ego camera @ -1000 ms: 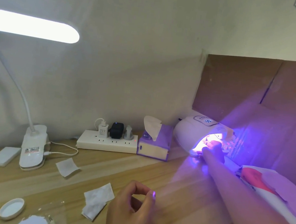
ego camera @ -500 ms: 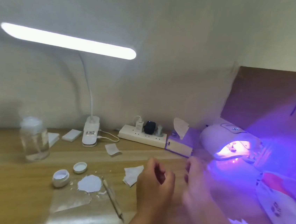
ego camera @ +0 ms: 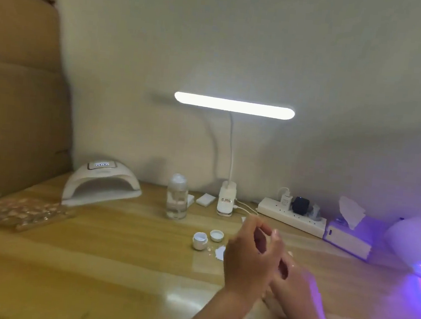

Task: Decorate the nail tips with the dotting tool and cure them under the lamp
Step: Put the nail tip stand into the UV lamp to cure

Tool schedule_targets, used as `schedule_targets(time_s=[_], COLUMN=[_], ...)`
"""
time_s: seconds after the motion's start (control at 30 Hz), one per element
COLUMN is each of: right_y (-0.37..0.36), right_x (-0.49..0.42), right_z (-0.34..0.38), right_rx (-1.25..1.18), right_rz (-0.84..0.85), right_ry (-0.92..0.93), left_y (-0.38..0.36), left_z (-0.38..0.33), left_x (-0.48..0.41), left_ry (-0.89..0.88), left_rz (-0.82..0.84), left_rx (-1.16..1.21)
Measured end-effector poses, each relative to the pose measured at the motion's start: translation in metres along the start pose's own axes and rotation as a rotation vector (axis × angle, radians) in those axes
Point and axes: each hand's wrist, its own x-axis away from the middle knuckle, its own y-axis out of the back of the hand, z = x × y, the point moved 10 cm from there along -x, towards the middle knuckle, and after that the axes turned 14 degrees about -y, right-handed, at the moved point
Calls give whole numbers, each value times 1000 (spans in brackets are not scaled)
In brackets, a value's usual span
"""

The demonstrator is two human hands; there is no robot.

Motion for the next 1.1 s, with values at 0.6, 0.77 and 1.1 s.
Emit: schedule_targets(time_s=[0.6, 0.77, 1.1], right_y=[-15, -16, -10], right_x=[-7, -10, 3], right_z=[8, 8, 20], right_rx=[219, 266, 292], right_rz=[-24, -36, -26], right_ry=[26, 39, 36], left_y=[449, 447, 456], left_z=[191, 197, 225], left_x=[44, 31, 23], left_ry=[858, 813, 707], left_rz=[-64, -41, -2], left_rx=[-1088, -1170, -909])
